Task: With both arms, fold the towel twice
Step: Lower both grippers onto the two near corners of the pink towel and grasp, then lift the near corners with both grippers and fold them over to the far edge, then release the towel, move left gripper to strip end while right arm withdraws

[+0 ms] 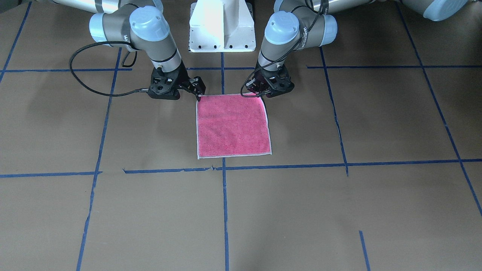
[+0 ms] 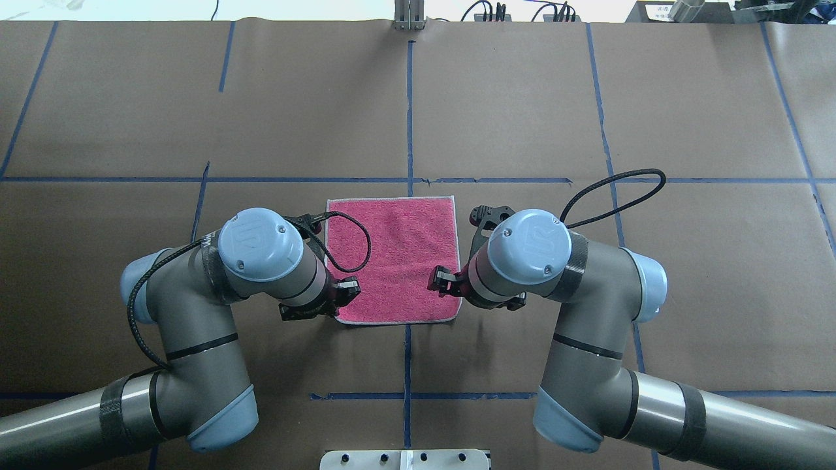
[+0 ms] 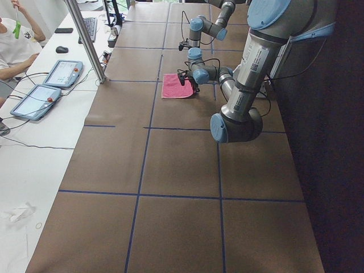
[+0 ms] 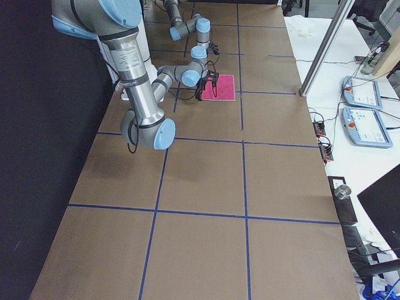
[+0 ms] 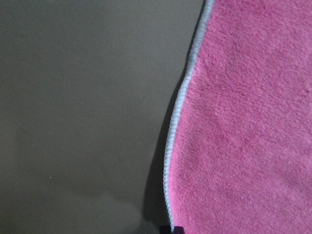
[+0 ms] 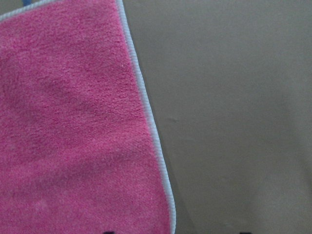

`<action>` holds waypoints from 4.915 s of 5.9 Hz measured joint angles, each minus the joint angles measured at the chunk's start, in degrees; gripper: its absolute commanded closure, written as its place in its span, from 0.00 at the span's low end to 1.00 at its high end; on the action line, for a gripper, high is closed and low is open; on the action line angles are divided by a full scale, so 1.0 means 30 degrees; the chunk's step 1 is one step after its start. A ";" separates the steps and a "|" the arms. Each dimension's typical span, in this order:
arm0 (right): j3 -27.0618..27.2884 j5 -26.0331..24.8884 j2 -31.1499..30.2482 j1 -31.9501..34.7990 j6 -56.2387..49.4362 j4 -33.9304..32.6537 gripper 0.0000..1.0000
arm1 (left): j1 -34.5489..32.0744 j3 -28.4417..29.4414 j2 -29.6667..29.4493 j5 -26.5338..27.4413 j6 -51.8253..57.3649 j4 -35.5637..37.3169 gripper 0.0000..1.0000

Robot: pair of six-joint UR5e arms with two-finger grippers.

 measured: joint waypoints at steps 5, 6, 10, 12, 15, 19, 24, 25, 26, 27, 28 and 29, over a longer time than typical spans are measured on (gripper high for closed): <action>-0.0347 -0.0447 0.0121 -0.0653 0.0350 -0.0046 0.97 | -0.0013 -0.0026 0.0037 -0.0022 0.0000 -0.0008 0.99; -0.0345 -0.0452 0.0128 -0.0684 0.0333 -0.0048 0.99 | -0.0007 -0.0025 0.0038 -0.0008 0.0000 -0.0022 0.99; 0.0080 -0.0414 0.0148 -0.0196 0.0317 0.0019 1.00 | -0.0090 -0.0216 0.0030 -0.0029 0.0022 -0.0029 0.99; 0.0115 -0.0379 0.0143 0.0561 0.0286 0.0114 1.00 | -0.0750 -0.0193 0.0000 -0.0029 0.0105 -0.0091 0.99; -0.0371 -0.0482 0.0173 0.1222 0.0109 0.0949 1.00 | -0.1636 0.0516 -0.0126 -0.0002 0.0073 -0.1161 0.99; -0.4749 -0.0313 0.3042 0.3397 0.0095 0.2879 0.80 | -0.3448 0.3196 -0.2008 0.0000 0.0028 -0.1689 0.50; -0.8762 0.1152 0.5159 0.5564 -0.0876 0.3186 0.00 | -0.5018 0.7637 -0.3320 -0.0383 0.1144 -0.5015 0.00; -0.8778 0.2217 0.5172 0.6221 -0.1407 0.3127 0.00 | -0.5105 0.6864 -0.3044 -0.1231 0.1071 -0.4863 0.00; -0.8713 0.3348 0.5091 0.6869 -0.1789 0.2997 0.00 | -0.5110 0.5428 -0.2333 -0.1966 0.0990 -0.4266 0.00; -0.8585 0.4164 0.4909 0.7374 -0.2085 0.2848 0.00 | -0.4951 0.4016 -0.1667 -0.2061 0.0599 -0.3242 0.06; -0.8246 0.4529 0.4664 0.7748 -0.2864 0.2229 0.00 | -0.4315 0.3313 -0.1423 -0.1436 -0.0444 -0.2532 0.15; -0.7380 0.4836 0.4208 0.8248 -0.4583 0.0847 0.00 | -0.3331 0.3194 -0.1399 -0.0453 -0.1427 -0.2303 0.23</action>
